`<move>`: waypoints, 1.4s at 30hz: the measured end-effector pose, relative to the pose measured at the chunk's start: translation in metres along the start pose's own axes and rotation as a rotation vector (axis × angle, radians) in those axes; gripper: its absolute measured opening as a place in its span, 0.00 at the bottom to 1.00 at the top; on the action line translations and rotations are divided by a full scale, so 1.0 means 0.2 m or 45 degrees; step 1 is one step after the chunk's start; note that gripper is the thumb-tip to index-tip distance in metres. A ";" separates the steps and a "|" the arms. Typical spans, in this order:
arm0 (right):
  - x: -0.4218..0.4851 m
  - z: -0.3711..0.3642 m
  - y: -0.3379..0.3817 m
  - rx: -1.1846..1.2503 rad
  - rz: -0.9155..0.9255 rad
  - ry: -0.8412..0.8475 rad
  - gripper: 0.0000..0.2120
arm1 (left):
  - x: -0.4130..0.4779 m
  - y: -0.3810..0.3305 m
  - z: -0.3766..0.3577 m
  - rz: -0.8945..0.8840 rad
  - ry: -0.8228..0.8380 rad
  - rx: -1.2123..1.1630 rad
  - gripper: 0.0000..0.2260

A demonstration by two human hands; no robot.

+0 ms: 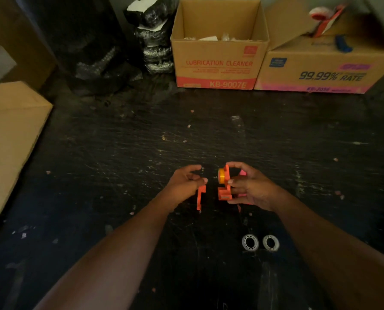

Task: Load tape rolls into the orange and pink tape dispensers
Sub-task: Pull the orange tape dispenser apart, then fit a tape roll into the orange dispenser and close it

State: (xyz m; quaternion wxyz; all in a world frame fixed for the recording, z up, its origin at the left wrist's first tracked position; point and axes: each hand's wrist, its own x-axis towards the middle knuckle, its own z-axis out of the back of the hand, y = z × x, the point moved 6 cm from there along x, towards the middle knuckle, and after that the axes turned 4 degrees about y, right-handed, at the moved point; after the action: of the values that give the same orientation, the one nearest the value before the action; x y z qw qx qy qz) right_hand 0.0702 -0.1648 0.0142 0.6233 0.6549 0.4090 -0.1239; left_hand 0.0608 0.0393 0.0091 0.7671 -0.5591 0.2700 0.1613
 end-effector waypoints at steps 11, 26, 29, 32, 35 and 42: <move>-0.11 -0.07 0.07 -0.039 0.095 0.065 0.22 | -0.16 -0.24 -0.11 -0.176 0.189 -0.112 0.26; -0.14 0.02 0.03 -0.047 0.060 0.017 0.25 | -0.15 -0.14 -0.09 -0.108 0.115 -0.007 0.20; -0.16 0.03 0.01 -0.051 0.052 0.005 0.25 | -0.18 -0.05 -0.09 -0.076 0.123 0.071 0.19; -0.19 0.02 -0.04 -0.045 0.034 0.009 0.26 | -0.25 0.04 -0.11 -0.064 0.118 0.220 0.22; -0.23 -0.02 -0.10 -0.047 0.021 0.027 0.26 | -0.33 0.13 -0.16 -0.085 0.123 0.352 0.22; -0.31 -0.09 -0.30 -0.064 -0.040 0.040 0.24 | -0.42 0.34 -0.29 -0.122 0.089 0.519 0.22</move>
State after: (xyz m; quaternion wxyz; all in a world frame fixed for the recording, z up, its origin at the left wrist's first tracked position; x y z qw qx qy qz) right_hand -0.0172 -0.1789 0.0160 0.6311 0.6344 0.4318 -0.1130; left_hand -0.0579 0.0104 -0.0054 0.8614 -0.4098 0.2965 0.0472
